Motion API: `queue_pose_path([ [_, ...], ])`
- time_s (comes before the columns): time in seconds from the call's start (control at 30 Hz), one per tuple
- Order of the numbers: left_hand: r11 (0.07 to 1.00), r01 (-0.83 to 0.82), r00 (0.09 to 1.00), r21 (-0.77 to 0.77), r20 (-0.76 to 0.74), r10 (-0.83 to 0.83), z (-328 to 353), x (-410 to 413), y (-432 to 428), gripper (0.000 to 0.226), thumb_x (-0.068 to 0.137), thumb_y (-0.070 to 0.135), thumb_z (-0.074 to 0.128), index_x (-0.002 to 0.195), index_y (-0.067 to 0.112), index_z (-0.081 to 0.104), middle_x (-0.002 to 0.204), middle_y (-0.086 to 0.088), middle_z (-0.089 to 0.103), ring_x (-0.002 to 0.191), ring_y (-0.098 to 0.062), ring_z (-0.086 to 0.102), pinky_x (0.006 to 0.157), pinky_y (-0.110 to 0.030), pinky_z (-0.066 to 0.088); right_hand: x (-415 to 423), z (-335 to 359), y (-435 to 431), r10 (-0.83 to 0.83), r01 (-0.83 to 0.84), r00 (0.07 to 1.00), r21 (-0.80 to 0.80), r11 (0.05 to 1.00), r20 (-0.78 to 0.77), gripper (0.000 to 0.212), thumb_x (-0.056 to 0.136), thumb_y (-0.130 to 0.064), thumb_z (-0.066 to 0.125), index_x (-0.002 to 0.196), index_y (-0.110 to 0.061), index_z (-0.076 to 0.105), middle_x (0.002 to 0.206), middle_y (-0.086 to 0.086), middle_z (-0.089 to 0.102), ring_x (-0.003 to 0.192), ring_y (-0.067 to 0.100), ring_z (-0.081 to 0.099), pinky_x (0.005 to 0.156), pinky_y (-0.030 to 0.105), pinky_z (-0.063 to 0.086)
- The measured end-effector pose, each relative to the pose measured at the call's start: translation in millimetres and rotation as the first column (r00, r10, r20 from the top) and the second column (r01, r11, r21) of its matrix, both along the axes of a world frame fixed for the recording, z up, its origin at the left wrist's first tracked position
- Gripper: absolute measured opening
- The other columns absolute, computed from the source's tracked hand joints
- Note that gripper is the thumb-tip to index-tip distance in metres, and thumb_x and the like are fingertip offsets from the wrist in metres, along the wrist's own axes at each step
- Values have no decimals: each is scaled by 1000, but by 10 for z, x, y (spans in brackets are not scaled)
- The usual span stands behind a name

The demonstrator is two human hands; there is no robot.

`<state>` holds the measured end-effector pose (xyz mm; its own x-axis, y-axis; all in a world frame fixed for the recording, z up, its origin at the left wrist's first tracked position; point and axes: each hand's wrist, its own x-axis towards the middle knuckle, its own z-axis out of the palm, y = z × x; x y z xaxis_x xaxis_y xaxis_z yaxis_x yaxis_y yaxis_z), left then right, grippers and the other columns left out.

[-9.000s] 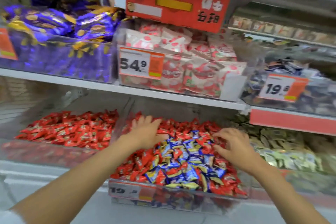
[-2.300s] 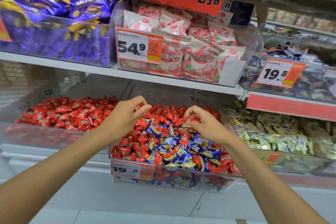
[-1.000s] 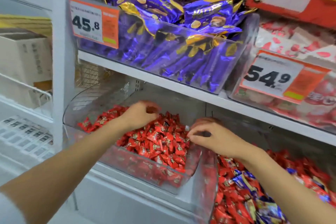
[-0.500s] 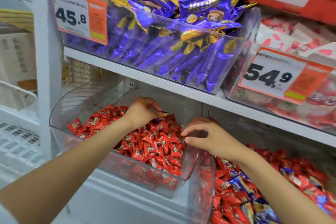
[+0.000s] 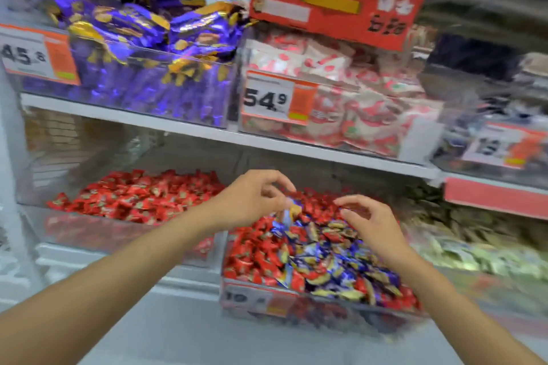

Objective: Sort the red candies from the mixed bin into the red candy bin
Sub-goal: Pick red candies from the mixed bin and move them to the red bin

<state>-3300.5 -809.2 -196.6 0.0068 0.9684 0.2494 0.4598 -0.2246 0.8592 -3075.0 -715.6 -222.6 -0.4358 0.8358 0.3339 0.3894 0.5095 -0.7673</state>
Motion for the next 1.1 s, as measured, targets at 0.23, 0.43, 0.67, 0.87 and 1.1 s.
queue_pose_path([
  [0.23,983,-182,868,-32,-474,145,-468,135,686,36,90,24,62,124,12,59,117,-3,64,110,-17,58,88,-20,40,488,40,253,-59,59,998,-50,997,14,23,85,5,61,94,-16,67,94,4,67,81,8,58,70,6,41],
  [0.43,979,-140,809,-147,-587,28,-707,361,1253,65,89,51,55,144,21,39,147,-3,42,135,-20,40,110,-30,32,193,21,684,-47,44,987,20,999,152,32,88,-1,49,100,-27,64,99,9,70,65,25,60,59,31,46],
  [0.67,974,-221,799,-59,-584,145,-532,225,1233,25,84,30,69,107,19,70,112,-1,68,106,-18,61,87,-25,42,-121,-141,980,36,-38,948,-1,999,316,29,88,-7,54,109,-23,66,113,5,68,97,22,65,84,30,50],
  [0.87,962,-260,832,77,-488,264,-354,83,747,9,84,20,70,93,19,70,86,10,64,78,-6,57,66,-15,35,-469,-261,1005,213,-215,615,-98,972,759,75,86,-54,60,148,-22,32,151,6,37,134,27,40,108,32,35],
  [1.1,982,-175,884,-72,-450,124,-400,104,499,9,84,14,70,88,20,66,72,9,66,64,-4,63,65,-18,48,-252,-130,791,207,-206,814,-64,977,543,28,82,-33,72,90,-18,50,96,5,60,83,26,57,70,39,48],
])
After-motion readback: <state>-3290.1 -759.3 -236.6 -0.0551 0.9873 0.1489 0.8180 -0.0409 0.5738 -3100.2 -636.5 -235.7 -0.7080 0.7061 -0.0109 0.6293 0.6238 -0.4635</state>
